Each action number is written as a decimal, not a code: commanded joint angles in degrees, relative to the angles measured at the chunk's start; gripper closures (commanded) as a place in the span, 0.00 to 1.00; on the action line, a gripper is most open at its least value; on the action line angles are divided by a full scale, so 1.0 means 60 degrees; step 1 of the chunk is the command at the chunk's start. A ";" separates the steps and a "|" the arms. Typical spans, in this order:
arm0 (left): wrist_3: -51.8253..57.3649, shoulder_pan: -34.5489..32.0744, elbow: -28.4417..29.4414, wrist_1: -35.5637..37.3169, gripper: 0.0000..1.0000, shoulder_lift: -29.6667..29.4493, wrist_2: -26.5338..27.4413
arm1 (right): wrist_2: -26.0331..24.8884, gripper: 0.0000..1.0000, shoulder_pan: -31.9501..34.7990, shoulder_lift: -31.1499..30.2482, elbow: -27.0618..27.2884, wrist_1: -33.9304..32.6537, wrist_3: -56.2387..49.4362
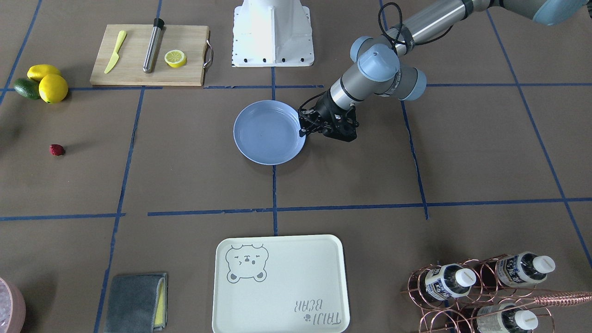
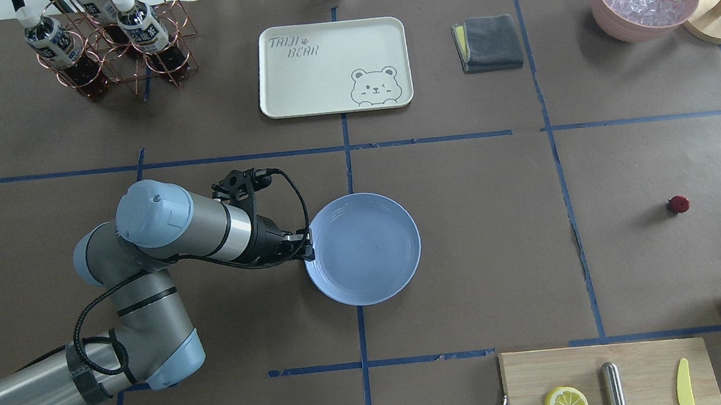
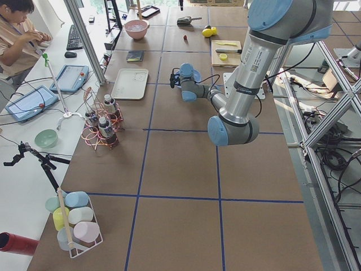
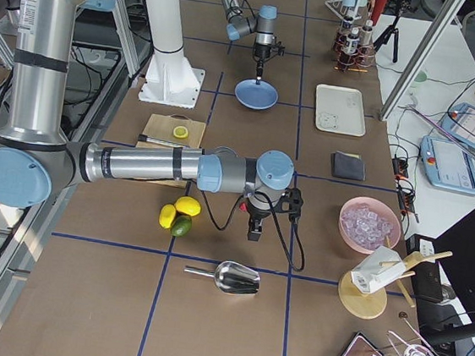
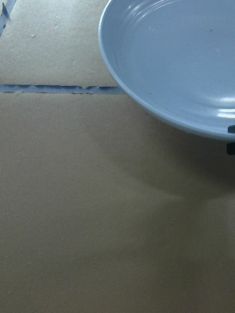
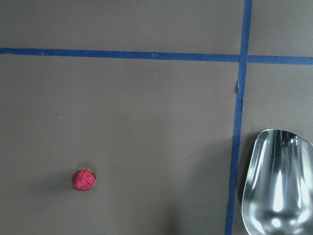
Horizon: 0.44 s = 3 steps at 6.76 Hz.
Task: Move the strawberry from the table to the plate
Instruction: 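Draw the left gripper back from the plate while the right arm reaches toward the strawberry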
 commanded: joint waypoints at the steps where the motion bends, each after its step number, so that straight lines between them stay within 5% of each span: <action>1: -0.0001 0.0000 0.0004 0.0187 1.00 0.0024 0.0039 | 0.0006 0.00 -0.0014 0.0000 0.0002 0.0001 0.0000; 2: -0.0001 0.0000 -0.0011 0.0188 1.00 0.0039 0.0039 | -0.0009 0.00 -0.0058 0.0014 0.0002 0.0001 -0.0014; 3: -0.0001 0.0000 -0.0069 0.0188 0.36 0.0039 0.0039 | 0.0006 0.00 -0.0160 0.0029 0.0031 0.0045 0.0000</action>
